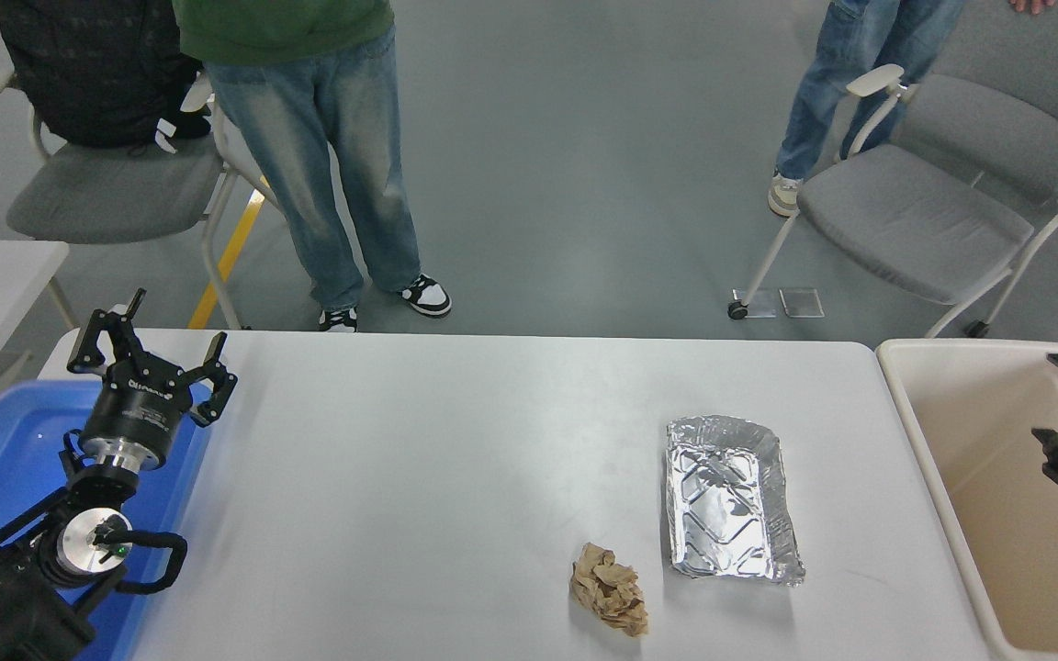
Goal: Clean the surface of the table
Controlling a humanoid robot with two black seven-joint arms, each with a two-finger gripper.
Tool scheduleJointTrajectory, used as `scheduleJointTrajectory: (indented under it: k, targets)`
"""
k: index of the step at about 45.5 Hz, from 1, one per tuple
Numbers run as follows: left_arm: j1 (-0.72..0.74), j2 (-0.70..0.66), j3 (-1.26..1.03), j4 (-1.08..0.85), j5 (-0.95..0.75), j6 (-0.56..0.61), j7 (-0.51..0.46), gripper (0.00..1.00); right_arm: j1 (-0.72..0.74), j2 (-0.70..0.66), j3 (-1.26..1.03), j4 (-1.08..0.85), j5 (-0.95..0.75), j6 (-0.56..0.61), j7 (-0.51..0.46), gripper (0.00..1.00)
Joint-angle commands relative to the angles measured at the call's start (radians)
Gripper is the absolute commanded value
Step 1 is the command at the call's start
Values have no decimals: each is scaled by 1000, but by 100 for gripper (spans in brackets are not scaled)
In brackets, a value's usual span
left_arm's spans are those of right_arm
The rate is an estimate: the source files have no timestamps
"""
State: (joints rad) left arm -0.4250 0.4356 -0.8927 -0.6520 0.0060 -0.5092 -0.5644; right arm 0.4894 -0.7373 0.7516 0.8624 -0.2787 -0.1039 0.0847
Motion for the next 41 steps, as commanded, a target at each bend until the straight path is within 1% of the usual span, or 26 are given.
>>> scheduleJointTrajectory:
  k: [1, 3, 11, 13, 16, 22, 25, 33, 37, 41]
  targets:
    - [-1, 0, 0, 0, 0, 0, 0, 99, -111, -77, 164, 276, 10, 49, -68, 100]
    - [0, 0, 0, 0, 0, 0, 0, 99, -114, -89, 153, 299, 10, 50, -101, 100]
    - [0, 0, 0, 0, 0, 0, 0, 99, -127, -85, 218, 421, 32, 50, -102, 100]
    - [0, 0, 0, 0, 0, 0, 0, 99, -130, -76, 238, 428, 33, 50, -85, 100]
    - [0, 0, 0, 0, 0, 0, 0, 99, -137, -25, 255, 428, 33, 55, -25, 100]
    - [-1, 0, 0, 0, 0, 0, 0, 99, -149, 84, 265, 389, 29, 85, 111, 100]
    - [0, 0, 0, 0, 0, 0, 0, 99, -153, 136, 265, 362, 29, 102, 154, 100]
    - [-1, 0, 0, 0, 0, 0, 0, 99, -141, 297, 268, 221, 18, 115, 184, 100]
    - [-1, 0, 0, 0, 0, 0, 0, 99, -127, 335, 272, 150, 18, 119, 207, 100]
    - [-1, 0, 0, 0, 0, 0, 0, 99, -114, 337, 272, 112, 21, 119, 213, 100]
